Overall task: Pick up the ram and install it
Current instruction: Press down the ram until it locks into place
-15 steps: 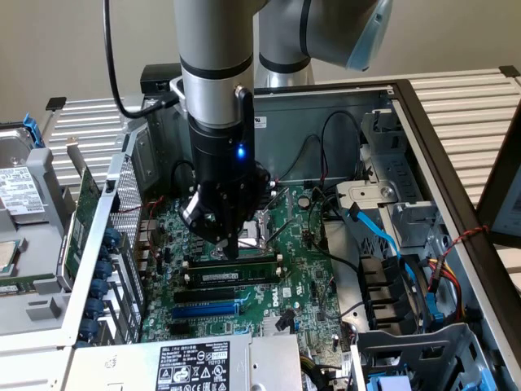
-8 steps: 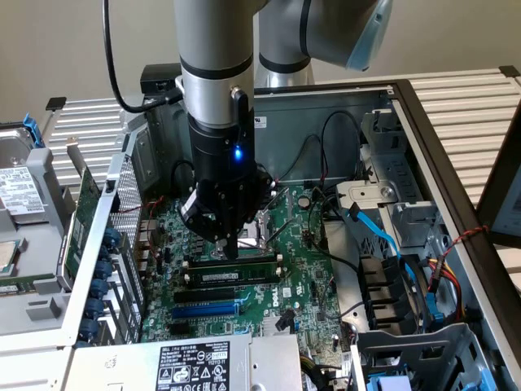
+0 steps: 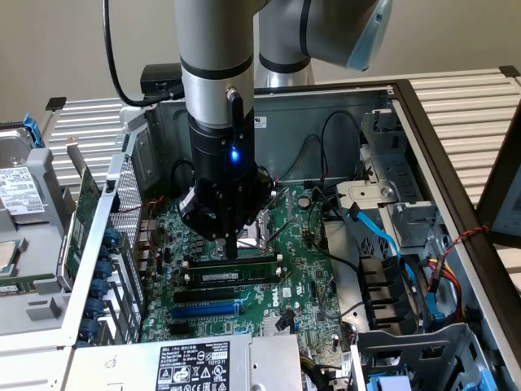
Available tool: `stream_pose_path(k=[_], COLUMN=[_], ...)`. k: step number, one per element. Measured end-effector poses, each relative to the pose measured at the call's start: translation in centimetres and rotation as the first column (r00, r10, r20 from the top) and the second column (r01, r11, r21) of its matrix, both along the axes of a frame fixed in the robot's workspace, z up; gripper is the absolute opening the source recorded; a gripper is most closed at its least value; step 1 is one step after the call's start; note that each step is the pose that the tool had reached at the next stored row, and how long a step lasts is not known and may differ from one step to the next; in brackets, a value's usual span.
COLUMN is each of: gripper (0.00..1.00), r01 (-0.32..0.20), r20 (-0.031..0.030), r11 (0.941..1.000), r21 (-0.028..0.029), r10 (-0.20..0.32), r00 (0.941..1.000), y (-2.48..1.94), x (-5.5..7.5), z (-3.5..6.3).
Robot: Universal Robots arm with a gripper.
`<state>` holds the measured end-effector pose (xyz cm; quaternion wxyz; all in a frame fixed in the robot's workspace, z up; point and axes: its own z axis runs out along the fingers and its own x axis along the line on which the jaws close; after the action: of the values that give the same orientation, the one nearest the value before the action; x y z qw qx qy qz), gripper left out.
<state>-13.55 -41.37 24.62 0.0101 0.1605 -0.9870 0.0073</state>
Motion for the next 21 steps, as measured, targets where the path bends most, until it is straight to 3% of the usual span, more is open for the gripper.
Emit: stream_pose_path(k=[6,12,21], gripper=[0.11,0.11,0.11], r01=[0.084,0.163,0.252], r20=[0.0003,0.0026,0.022], r11=[0.9964,0.9867,0.9676], r21=[-0.0001,0.0004,0.0019], r10=[-0.084,-0.163,-0.252], r00=[0.9964,0.9867,0.9674], y=[0.0,0.0,0.0], x=[0.0,0.0,0.0], z=[0.0,0.0,0.0])
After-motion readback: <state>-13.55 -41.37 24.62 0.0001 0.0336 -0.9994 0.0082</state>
